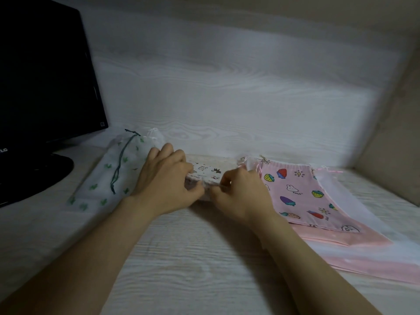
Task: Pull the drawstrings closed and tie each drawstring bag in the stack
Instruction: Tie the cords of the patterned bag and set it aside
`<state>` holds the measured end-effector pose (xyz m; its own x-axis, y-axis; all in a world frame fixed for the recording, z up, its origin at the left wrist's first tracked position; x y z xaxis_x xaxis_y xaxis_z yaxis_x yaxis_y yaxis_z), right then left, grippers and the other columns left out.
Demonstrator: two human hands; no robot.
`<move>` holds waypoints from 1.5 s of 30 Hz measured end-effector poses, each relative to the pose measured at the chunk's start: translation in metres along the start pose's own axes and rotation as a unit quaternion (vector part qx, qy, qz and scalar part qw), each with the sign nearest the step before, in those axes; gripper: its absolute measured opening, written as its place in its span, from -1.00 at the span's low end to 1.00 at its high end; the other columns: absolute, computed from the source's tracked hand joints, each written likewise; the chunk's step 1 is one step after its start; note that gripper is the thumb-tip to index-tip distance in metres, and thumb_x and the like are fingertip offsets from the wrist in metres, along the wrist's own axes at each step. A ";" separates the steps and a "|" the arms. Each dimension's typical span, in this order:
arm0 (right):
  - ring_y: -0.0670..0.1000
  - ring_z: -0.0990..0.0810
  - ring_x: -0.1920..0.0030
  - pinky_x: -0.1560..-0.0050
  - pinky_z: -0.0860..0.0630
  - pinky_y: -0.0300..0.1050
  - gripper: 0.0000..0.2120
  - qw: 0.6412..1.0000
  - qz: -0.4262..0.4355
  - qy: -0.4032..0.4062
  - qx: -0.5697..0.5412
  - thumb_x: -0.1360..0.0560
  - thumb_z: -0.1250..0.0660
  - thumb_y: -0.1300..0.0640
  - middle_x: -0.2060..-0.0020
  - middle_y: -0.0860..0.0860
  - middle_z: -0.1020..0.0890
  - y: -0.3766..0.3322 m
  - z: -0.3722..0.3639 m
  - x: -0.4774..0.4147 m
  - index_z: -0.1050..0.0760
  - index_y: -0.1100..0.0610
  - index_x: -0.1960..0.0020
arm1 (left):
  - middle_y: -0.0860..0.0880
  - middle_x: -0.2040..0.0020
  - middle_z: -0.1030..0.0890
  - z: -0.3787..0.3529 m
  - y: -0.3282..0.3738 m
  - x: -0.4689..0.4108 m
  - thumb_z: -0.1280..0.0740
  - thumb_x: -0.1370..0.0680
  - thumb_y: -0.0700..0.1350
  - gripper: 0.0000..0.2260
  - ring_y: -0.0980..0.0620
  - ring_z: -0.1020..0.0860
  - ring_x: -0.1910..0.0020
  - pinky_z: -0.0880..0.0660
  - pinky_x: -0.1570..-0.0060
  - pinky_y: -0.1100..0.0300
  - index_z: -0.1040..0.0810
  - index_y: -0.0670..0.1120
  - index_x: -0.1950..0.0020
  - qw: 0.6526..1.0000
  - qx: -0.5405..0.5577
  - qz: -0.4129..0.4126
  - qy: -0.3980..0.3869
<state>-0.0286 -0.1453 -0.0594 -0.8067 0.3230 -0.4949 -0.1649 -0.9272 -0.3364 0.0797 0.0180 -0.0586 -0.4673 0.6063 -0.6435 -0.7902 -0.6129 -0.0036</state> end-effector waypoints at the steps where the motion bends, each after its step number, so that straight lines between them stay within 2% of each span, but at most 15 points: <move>1: 0.14 -0.57 0.27 0.30 -0.49 -0.09 -0.66 0.999 -0.007 -0.022 0.036 -0.44 -0.34 -0.17 0.36 0.02 -0.55 0.001 0.001 0.001 -0.54 0.11 0.26 | 0.16 0.12 -0.49 0.001 -0.001 0.001 -0.22 -0.47 0.28 -0.67 0.03 -0.34 -0.01 -0.26 -0.08 0.01 -0.58 0.08 0.24 1.000 -0.007 0.000 -0.029; 4: 0.19 -0.56 0.21 0.21 -0.51 -0.06 -0.61 0.990 -0.017 -0.083 0.111 -0.45 -0.31 -0.23 0.31 0.02 -0.46 0.002 0.003 0.003 -0.51 0.11 0.23 | 0.17 0.17 -0.51 -0.001 -0.006 0.004 -0.16 -0.45 0.24 -0.64 0.03 -0.34 -0.05 -0.26 -0.18 0.02 -0.57 0.02 0.29 0.991 0.037 -0.015 -0.129; 9: 0.15 -0.54 0.23 0.27 -0.40 -0.10 -0.70 0.983 0.009 -0.129 0.127 -0.48 -0.33 -0.15 0.25 0.01 -0.50 0.006 -0.002 0.004 -0.44 0.06 0.25 | -0.16 0.34 -0.54 -0.009 -0.005 0.006 -0.24 -0.46 0.14 -0.63 -0.13 -0.52 0.34 -0.49 -0.16 0.19 -0.36 -0.13 0.35 0.951 0.182 0.000 -0.252; 11: 0.15 -0.58 0.17 0.26 -0.42 -0.09 -0.85 0.985 0.031 -0.106 0.129 -0.56 -0.30 0.03 0.13 0.04 -0.59 0.013 -0.009 -0.001 -0.59 0.06 0.11 | -0.09 0.35 -0.54 -0.013 -0.007 0.006 -0.27 -0.54 0.01 -0.73 -0.09 -0.52 0.37 -0.43 0.28 0.15 -0.42 -0.08 0.30 0.961 0.149 0.009 -0.231; 12: 0.14 -0.60 0.14 0.24 -0.43 -0.07 -0.86 0.985 0.035 -0.092 0.144 -0.58 -0.30 0.09 0.09 0.05 -0.62 0.015 -0.011 -0.003 -0.64 0.06 0.02 | -0.03 0.32 -0.56 -0.014 -0.007 0.007 -0.27 -0.60 -0.01 -0.76 -0.04 -0.54 0.34 -0.35 0.34 0.14 -0.44 -0.04 0.25 0.969 0.117 0.005 -0.219; 16: 0.18 -0.58 0.18 0.24 -0.45 -0.05 -0.92 0.983 -0.015 -0.047 0.176 -0.58 -0.34 0.19 0.16 0.06 -0.55 0.025 -0.010 -0.009 -0.61 0.11 0.05 | 0.05 0.09 -0.56 -0.013 -0.008 0.003 -0.27 -0.71 0.12 -0.79 -0.01 -0.52 0.08 -0.34 0.13 0.10 -0.50 0.07 0.07 0.990 0.032 -0.010 -0.140; 18: 0.19 -0.55 0.18 0.25 -0.45 -0.04 -0.95 0.985 -0.052 -0.028 0.162 -0.58 -0.37 0.19 0.19 0.06 -0.51 0.029 -0.009 -0.010 -0.59 0.14 0.05 | 0.04 0.05 -0.56 -0.011 -0.011 0.001 -0.27 -0.71 0.14 -0.79 0.00 -0.51 0.09 -0.37 0.16 0.09 -0.56 0.03 -0.02 0.993 0.027 0.034 -0.109; 20: 0.19 -0.61 0.08 0.19 -0.53 0.01 -0.92 0.989 -0.051 -0.012 0.136 -0.57 -0.37 0.23 0.09 0.11 -0.61 0.033 -0.009 -0.012 -0.63 0.15 -0.03 | 0.00 0.02 -0.58 -0.010 -0.016 0.002 -0.29 -0.71 -0.05 -0.94 -0.04 -0.52 0.15 -0.42 0.24 0.07 -0.48 -0.01 -0.09 0.992 0.020 0.078 -0.097; 23: 0.20 -0.60 -0.01 0.06 -0.55 0.03 -0.81 0.996 -0.036 0.006 0.077 -0.56 -0.32 0.33 -0.03 0.13 -0.62 0.032 -0.010 -0.013 -0.64 0.16 -0.09 | -0.09 -0.07 -0.56 -0.015 -0.019 0.006 -0.28 -0.55 -0.40 -0.62 -0.08 -0.57 0.08 -0.59 0.14 -0.04 -0.38 -0.08 -0.28 0.988 0.027 0.097 -0.116; 28: 0.08 -0.57 0.31 0.31 -0.41 -0.13 -0.76 0.993 -0.087 0.048 -0.058 -0.62 -0.30 0.21 0.32 0.09 -0.63 0.028 -0.002 -0.013 -0.62 0.23 0.19 | -0.13 0.06 -0.57 -0.019 -0.024 0.004 -0.20 -0.60 -0.41 -0.75 -0.05 -0.58 0.19 -0.63 0.18 -0.09 -0.33 -0.13 -0.18 0.978 0.108 0.171 -0.056; 30: 0.01 -0.61 0.35 0.30 -0.48 -0.24 -0.78 0.982 -0.103 0.077 -0.139 -0.60 -0.34 0.18 0.40 0.04 -0.62 0.026 0.003 -0.011 -0.66 0.18 0.18 | -0.13 0.11 -0.58 -0.021 -0.030 0.002 -0.23 -0.67 -0.28 -0.89 -0.07 -0.63 0.24 -0.65 0.17 -0.17 -0.35 -0.10 -0.11 0.960 0.165 0.226 0.004; 34: 0.00 -0.70 0.24 0.00 -0.66 0.10 -0.81 0.917 -0.164 0.097 -0.352 -0.62 -0.32 0.26 0.28 0.09 -0.72 0.028 0.000 -0.009 -0.71 0.13 -0.06 | -0.02 0.22 -0.67 -0.019 -0.034 0.000 -0.33 -0.71 -0.07 -0.88 0.05 -0.67 0.45 -0.68 0.26 -0.07 -0.55 -0.05 0.01 0.905 0.299 0.289 0.088; 38: -0.05 -0.68 0.23 0.01 -0.66 -0.05 -0.77 0.866 -0.208 0.111 -0.441 -0.62 -0.29 0.35 0.26 0.06 -0.72 0.037 -0.005 -0.014 -0.69 0.22 -0.16 | 0.12 0.24 -0.70 -0.013 -0.034 0.002 -0.45 -0.64 -0.07 -0.88 0.12 -0.64 0.32 -0.61 0.20 0.11 -0.77 -0.01 0.04 0.902 0.309 0.275 0.124; 42: 0.01 -0.72 0.16 -0.08 -0.66 -0.08 -0.77 0.823 -0.230 0.127 -0.504 -0.58 -0.33 0.38 0.17 0.08 -0.75 0.039 -0.005 -0.012 -0.70 0.21 -0.14 | -0.13 0.13 -0.72 -0.015 -0.031 -0.004 -0.30 -0.71 -0.24 -0.83 0.04 -0.62 0.33 -0.61 0.37 0.14 -0.70 -0.14 -0.12 0.784 0.491 0.367 0.094; 45: 0.03 -0.73 0.13 -0.11 -0.66 -0.08 -0.77 0.777 -0.248 0.129 -0.563 -0.56 -0.34 0.44 0.02 0.23 -0.72 0.036 -0.003 -0.012 -0.69 0.26 -0.11 | -0.17 0.11 -0.68 -0.016 -0.028 -0.008 -0.23 -0.73 -0.30 -0.79 0.03 -0.58 0.31 -0.61 0.36 0.20 -0.66 -0.17 -0.12 0.732 0.547 0.393 0.105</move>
<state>-0.0233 -0.1819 -0.0682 -0.6372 0.7503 -0.1761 0.3004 0.0314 -0.9533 0.1121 0.0226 -0.0654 -0.9673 0.1229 -0.2217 -0.2086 0.1114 0.9716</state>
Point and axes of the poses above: each hand's wrist, its own x-axis away from the middle knuckle, its own z-axis out of the back of the hand, y = z × x, the point moved 1 cm from there along -x, towards the middle knuckle
